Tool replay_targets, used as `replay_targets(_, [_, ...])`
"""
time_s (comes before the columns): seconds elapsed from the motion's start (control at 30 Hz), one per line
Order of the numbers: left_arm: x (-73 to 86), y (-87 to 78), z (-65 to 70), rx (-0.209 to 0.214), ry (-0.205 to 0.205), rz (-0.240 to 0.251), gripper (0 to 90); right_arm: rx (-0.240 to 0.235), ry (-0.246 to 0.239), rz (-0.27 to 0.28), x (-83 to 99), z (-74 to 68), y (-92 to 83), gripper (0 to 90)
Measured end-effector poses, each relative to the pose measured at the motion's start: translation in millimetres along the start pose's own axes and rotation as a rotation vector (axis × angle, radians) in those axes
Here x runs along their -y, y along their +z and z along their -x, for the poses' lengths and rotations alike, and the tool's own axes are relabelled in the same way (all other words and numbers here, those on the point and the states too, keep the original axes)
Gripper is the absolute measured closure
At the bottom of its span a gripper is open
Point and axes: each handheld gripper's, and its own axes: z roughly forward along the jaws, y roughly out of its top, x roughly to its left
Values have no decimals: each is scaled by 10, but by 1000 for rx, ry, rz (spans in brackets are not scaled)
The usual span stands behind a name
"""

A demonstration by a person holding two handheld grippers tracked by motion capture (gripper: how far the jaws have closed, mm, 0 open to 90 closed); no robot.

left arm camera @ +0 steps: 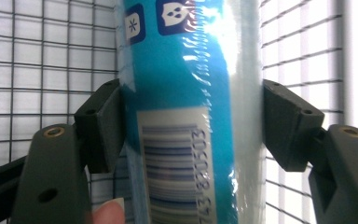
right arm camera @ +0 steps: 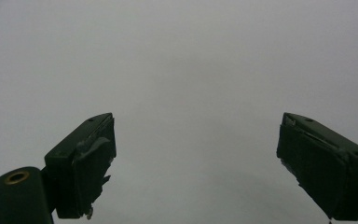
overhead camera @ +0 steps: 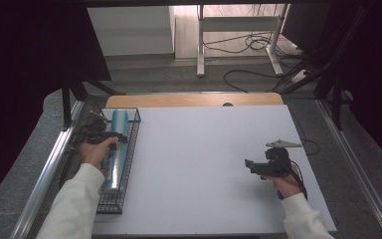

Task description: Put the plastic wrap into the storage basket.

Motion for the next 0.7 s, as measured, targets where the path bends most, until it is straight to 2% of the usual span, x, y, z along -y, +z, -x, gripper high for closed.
replay_targets(0.13, [3,-60,17,-4,34,31,265,-2,-8,-3,10,-15,-6,117])
replay_targets(0.27, [67,-155,100,-2,81,53,166,-11,-11,2,22,-22,-41,117])
replay_targets(0.37, [152,-254,180,-47,158,97,156,-14,-13,9,21,-21,-61,117])
replay_targets(0.4, [178,-290,201,-50,182,111,156,-15,-15,11,22,-17,-72,117])
replay_targets(0.5, [258,-408,252,-43,235,151,157,-17,-27,9,37,-7,-74,116])
replay_targets(0.57, [331,-513,298,-41,284,174,157,-19,-39,7,47,-2,-75,116])
replay_targets(0.7, [553,-752,421,6,396,226,165,-20,-69,5,62,-14,-81,115])
